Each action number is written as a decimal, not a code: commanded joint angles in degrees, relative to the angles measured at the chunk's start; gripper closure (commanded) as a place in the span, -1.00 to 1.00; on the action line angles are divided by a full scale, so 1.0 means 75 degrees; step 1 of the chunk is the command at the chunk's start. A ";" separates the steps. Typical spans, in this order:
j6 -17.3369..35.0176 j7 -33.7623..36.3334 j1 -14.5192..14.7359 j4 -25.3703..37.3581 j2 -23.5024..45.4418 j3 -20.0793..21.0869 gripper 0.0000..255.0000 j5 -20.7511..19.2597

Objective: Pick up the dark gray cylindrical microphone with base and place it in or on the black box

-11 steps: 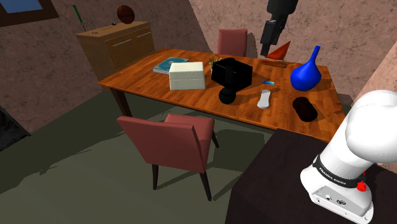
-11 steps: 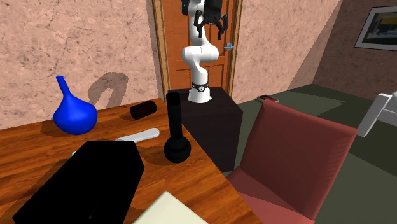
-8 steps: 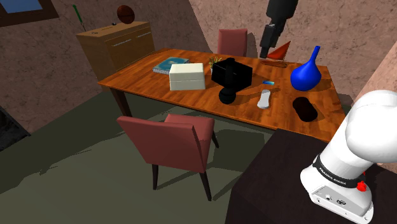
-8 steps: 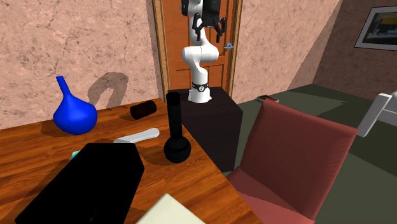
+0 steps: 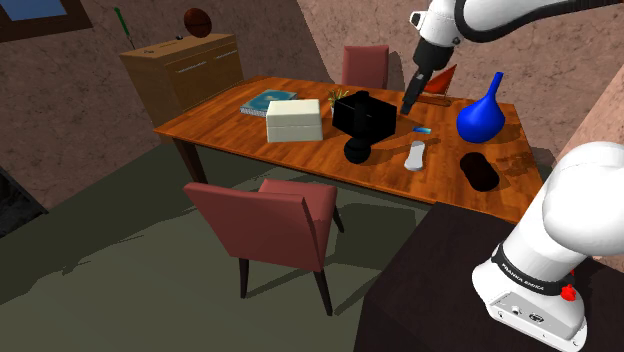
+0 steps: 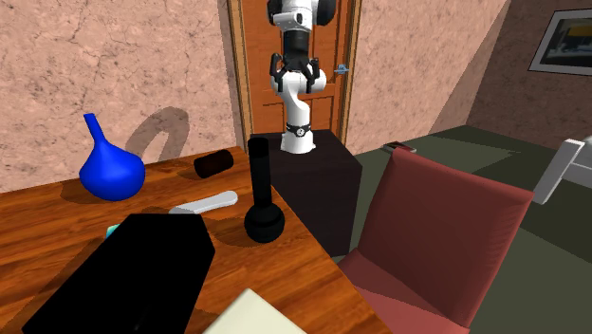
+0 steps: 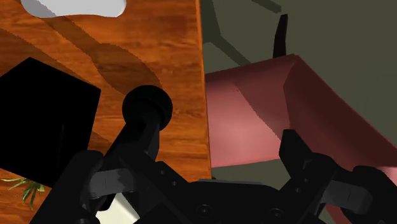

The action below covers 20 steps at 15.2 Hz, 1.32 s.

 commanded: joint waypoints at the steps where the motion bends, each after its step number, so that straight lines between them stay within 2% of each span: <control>1: 0.0803 -0.0349 -0.0028 -0.0338 0.0160 -0.0338 -1.00 -0.0110; 6: 0.2900 -0.1288 0.0086 -0.0810 0.1130 -0.1291 -1.00 -0.0203; 9: 0.4163 -0.2019 0.0407 -0.0862 0.1957 -0.2006 -1.00 -0.0002; 12: 0.5352 -0.3041 0.1148 -0.0739 0.2887 -0.2987 -1.00 0.0617; 14: 0.6055 -0.4038 0.2079 -0.0553 0.3513 -0.3951 -1.00 0.1457; 15: 0.6362 -0.4691 0.2768 -0.0423 0.3815 -0.4606 -1.00 0.2075; 16: 0.6627 -0.5486 0.3670 -0.0260 0.4102 -0.5436 -1.00 0.2874; 17: 0.6835 -0.6449 0.4864 -0.0050 0.4372 -0.6521 -1.00 0.3880; 18: 0.6962 -0.7597 0.6462 0.0221 0.4625 -0.7984 -1.00 0.5110; 19: 0.7021 -0.8747 0.8689 0.0540 0.4793 -1.0097 -1.00 0.6320; 20: 0.7189 -0.9320 1.0860 0.0798 0.4602 -1.2239 -1.00 0.6740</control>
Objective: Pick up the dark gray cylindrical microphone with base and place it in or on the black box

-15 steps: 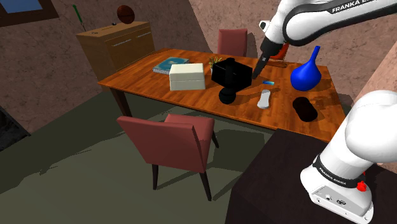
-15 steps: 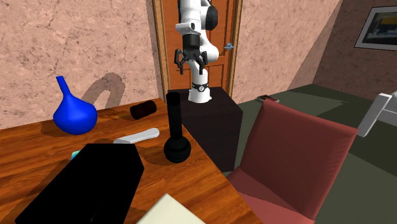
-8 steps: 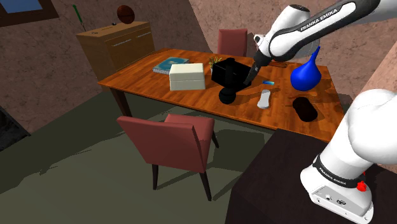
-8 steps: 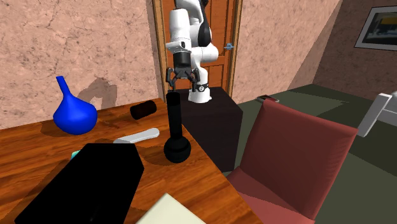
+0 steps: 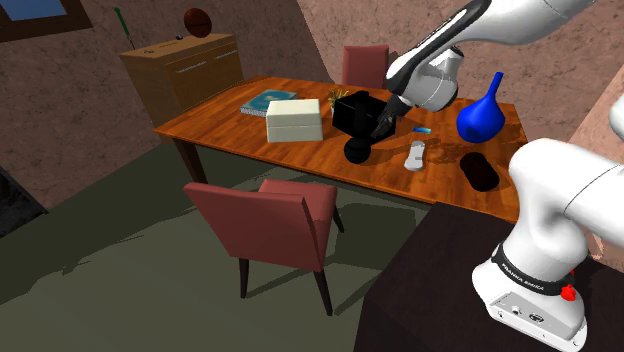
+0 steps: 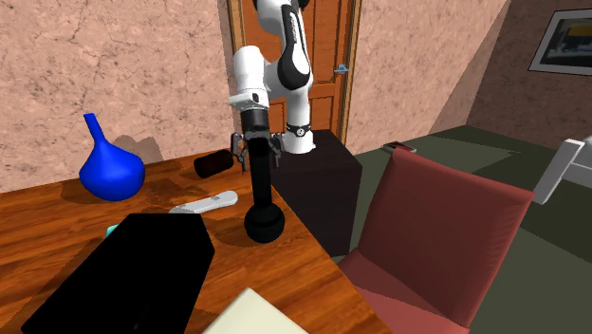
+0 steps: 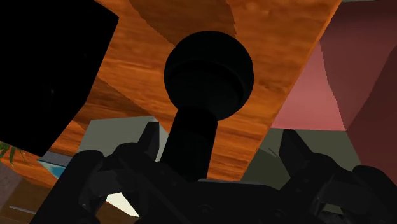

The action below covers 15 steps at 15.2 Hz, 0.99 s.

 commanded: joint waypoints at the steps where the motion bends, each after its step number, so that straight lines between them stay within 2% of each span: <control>1: 0.0400 -0.1104 0.3217 0.0449 -0.0444 -0.3140 -1.00 0.0757; 2: 0.0776 -0.0465 0.3463 0.0544 -0.1086 -0.3519 -1.00 -0.0411; 3: 0.0807 -0.0561 0.3610 0.0600 -0.1153 -0.3659 -1.00 -0.0356; 10: 0.1382 -0.0264 0.5468 0.1078 -0.1960 -0.5373 -1.00 -0.0882; 15: 0.1382 -0.0269 0.5470 0.1078 -0.1959 -0.5374 -1.00 -0.0876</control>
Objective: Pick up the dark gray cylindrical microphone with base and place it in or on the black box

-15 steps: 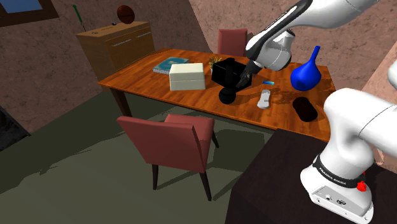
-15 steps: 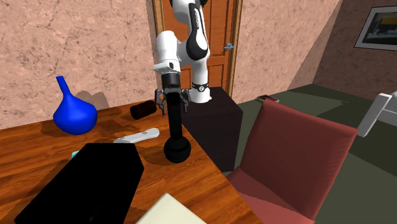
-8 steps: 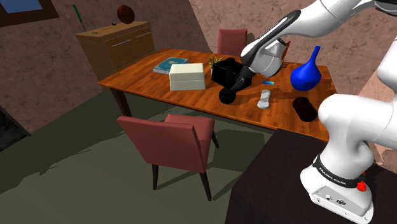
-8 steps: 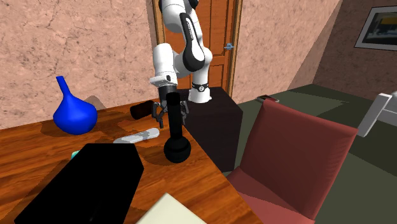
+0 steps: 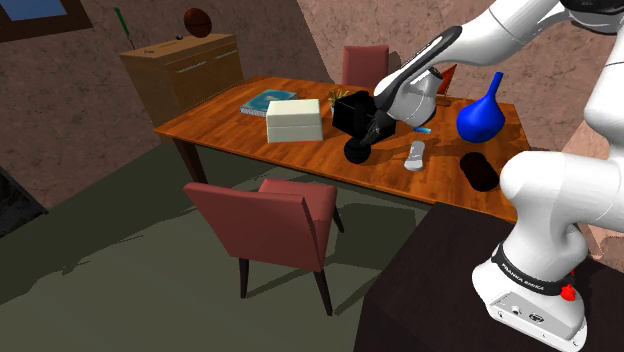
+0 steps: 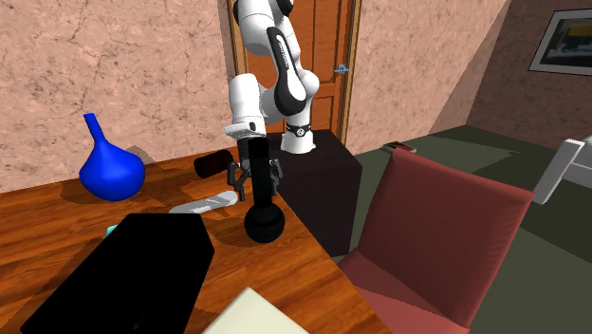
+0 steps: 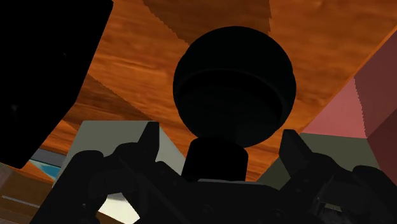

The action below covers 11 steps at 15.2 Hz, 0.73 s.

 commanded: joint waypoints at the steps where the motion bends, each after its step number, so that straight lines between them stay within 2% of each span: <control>1: 0.0007 0.0000 0.0008 0.0000 -0.0006 -0.0006 -1.00 -0.0002; 3: 0.0006 0.0000 0.0006 0.0000 -0.0004 -0.0004 -1.00 -0.0001; 4: 0.0006 0.0000 0.0006 0.0000 -0.0004 -0.0004 1.00 -0.0001; 11: 0.0006 0.0000 0.0006 -0.0001 -0.0004 -0.0003 1.00 -0.0001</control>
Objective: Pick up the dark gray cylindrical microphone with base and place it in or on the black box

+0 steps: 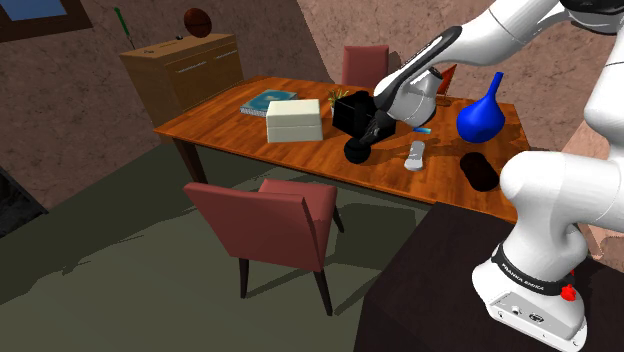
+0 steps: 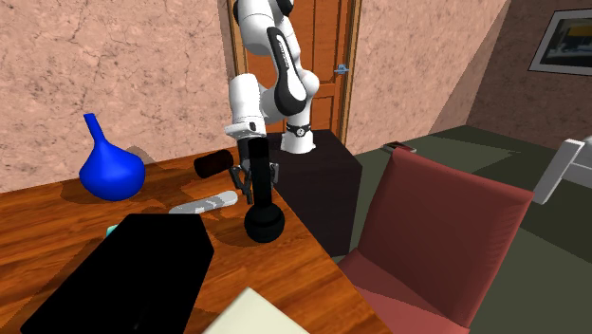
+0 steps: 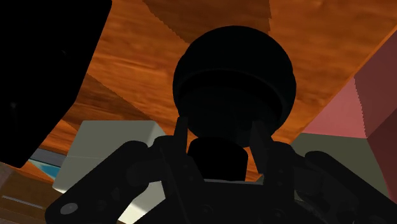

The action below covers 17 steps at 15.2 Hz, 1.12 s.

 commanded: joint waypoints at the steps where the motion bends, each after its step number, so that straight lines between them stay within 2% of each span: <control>1: 0.0001 -0.0001 -0.0001 -0.0001 -0.0002 -0.0003 1.00 0.0000; 2: 0.0002 0.0000 0.0001 0.0000 -0.0003 -0.0005 1.00 -0.0001; 8: -0.0621 0.0126 -0.0543 -0.0007 0.0690 0.0551 1.00 0.0228; 17: -0.1694 0.0030 -0.1632 0.0138 0.1782 0.1625 1.00 0.0918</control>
